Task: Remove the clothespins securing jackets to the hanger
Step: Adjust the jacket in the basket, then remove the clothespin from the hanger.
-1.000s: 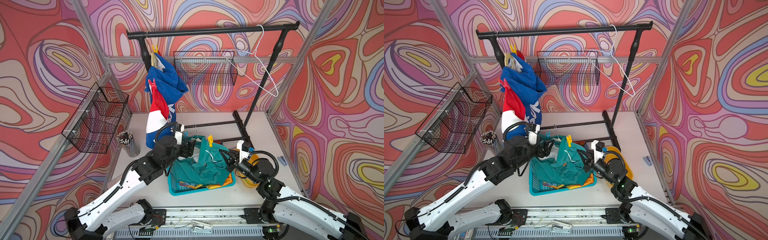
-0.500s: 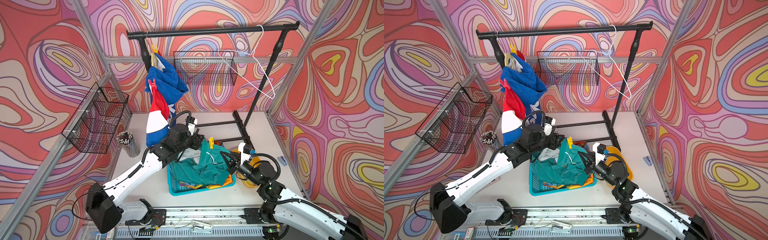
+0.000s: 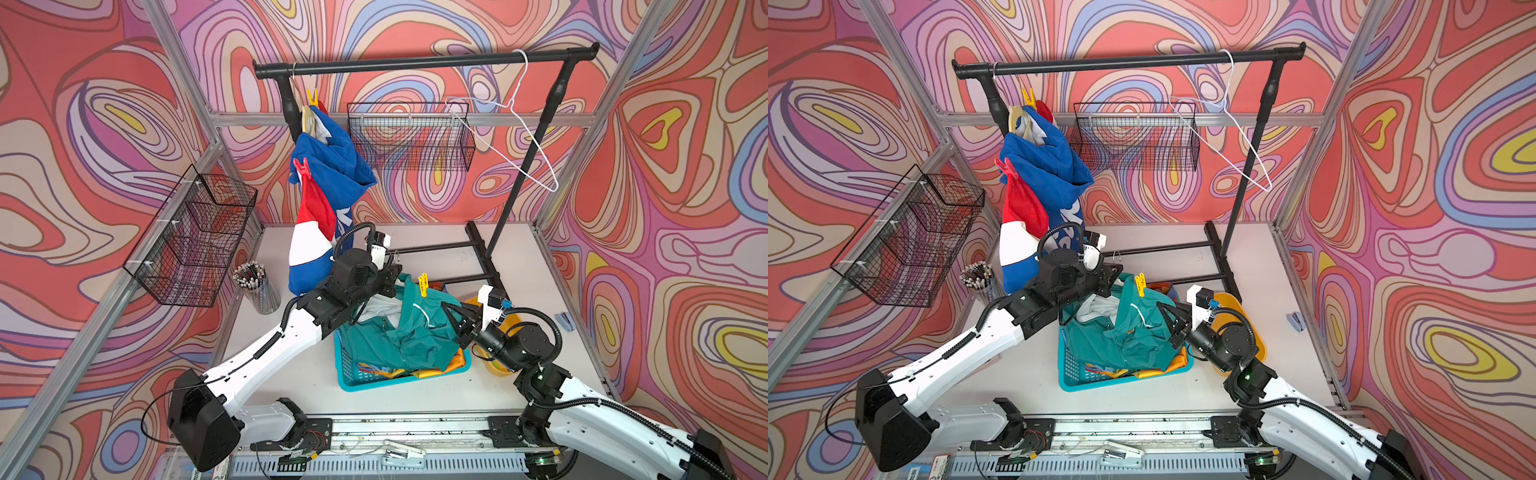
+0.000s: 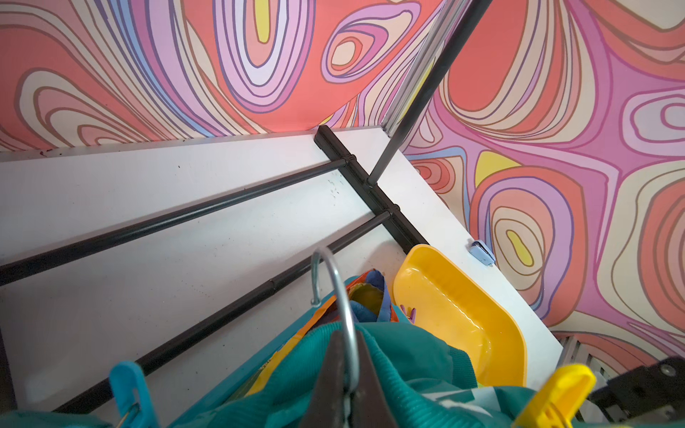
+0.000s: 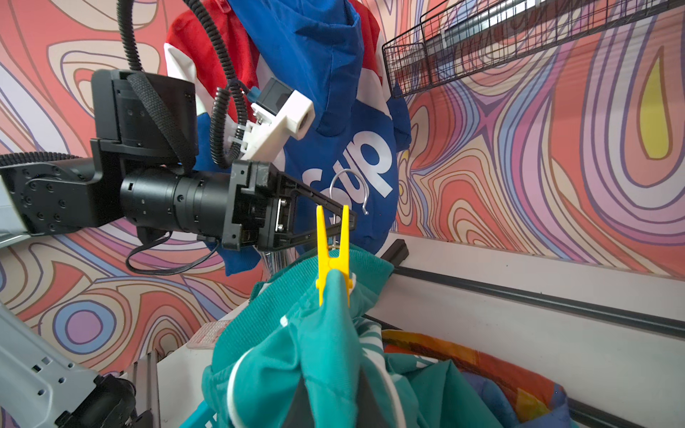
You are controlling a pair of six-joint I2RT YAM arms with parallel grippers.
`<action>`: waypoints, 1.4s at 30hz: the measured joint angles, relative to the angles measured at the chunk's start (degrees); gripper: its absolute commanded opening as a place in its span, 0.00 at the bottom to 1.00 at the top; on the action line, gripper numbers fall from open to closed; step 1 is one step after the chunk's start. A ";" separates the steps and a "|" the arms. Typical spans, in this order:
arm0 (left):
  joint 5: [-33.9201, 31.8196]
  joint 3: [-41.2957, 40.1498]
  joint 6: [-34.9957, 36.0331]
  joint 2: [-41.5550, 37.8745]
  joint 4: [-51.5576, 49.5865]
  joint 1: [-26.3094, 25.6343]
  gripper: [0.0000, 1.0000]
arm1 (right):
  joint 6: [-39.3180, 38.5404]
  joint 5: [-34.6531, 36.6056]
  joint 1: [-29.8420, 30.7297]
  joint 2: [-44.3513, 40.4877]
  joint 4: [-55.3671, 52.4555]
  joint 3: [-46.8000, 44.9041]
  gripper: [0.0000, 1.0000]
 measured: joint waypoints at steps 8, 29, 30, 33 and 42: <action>-0.35 -0.26 0.17 -0.22 0.13 -0.59 0.00 | -4.37 3.78 -0.02 0.37 -24.15 16.96 0.64; -14.27 -0.42 6.58 -0.42 0.09 -8.81 0.00 | -0.81 2.93 -0.02 20.33 -49.44 40.83 0.53; -14.32 -0.42 6.64 -0.48 0.09 -8.85 0.00 | -0.61 2.75 -0.02 19.89 -49.44 40.59 0.51; -14.45 -0.42 6.67 -0.52 0.09 -8.85 0.00 | 0.35 1.92 -0.02 19.23 -49.33 40.06 0.45; -14.88 -0.42 6.67 -0.52 0.09 -8.85 0.00 | 2.62 -1.66 -0.02 19.12 -47.65 37.00 0.30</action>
